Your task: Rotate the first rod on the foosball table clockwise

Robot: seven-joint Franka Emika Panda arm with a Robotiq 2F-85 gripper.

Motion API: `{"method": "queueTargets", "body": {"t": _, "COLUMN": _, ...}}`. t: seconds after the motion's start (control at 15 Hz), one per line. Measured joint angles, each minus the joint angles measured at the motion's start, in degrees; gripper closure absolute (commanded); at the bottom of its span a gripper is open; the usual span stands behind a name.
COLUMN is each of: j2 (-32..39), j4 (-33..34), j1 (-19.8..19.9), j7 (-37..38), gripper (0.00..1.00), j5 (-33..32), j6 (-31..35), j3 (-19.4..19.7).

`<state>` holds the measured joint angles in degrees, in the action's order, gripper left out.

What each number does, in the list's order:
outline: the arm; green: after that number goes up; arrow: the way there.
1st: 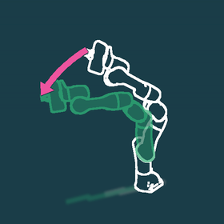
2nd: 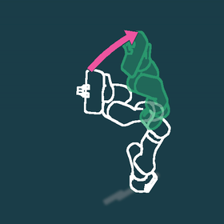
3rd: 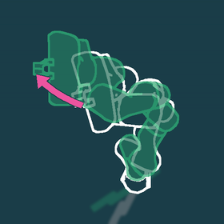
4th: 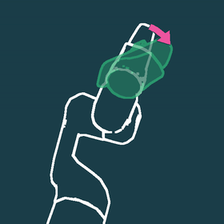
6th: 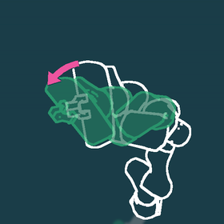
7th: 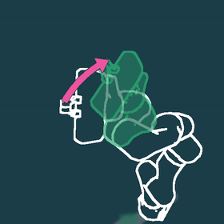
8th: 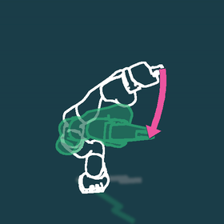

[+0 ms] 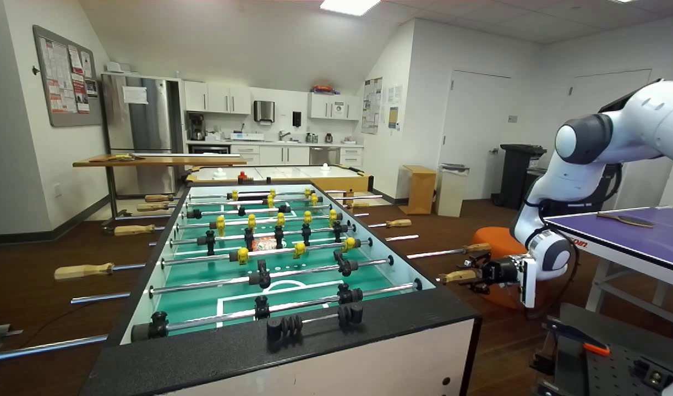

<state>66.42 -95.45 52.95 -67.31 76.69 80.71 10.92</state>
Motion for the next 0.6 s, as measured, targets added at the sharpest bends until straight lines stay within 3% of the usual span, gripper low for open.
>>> {"method": "queueTargets", "body": {"t": 0.07, "j2": 0.11, "j4": 0.05, "j1": -0.04, "j7": 0.0, "gripper": 0.83, "j5": 0.0, "j6": 0.01, "j3": 0.0}}
{"method": "queueTargets", "body": {"t": 0.6, "j2": 0.34, "j4": 0.21, "j1": -0.08, "j7": 0.45, "gripper": 0.83, "j5": 0.11, "j6": -0.13, "j3": 0.1}}
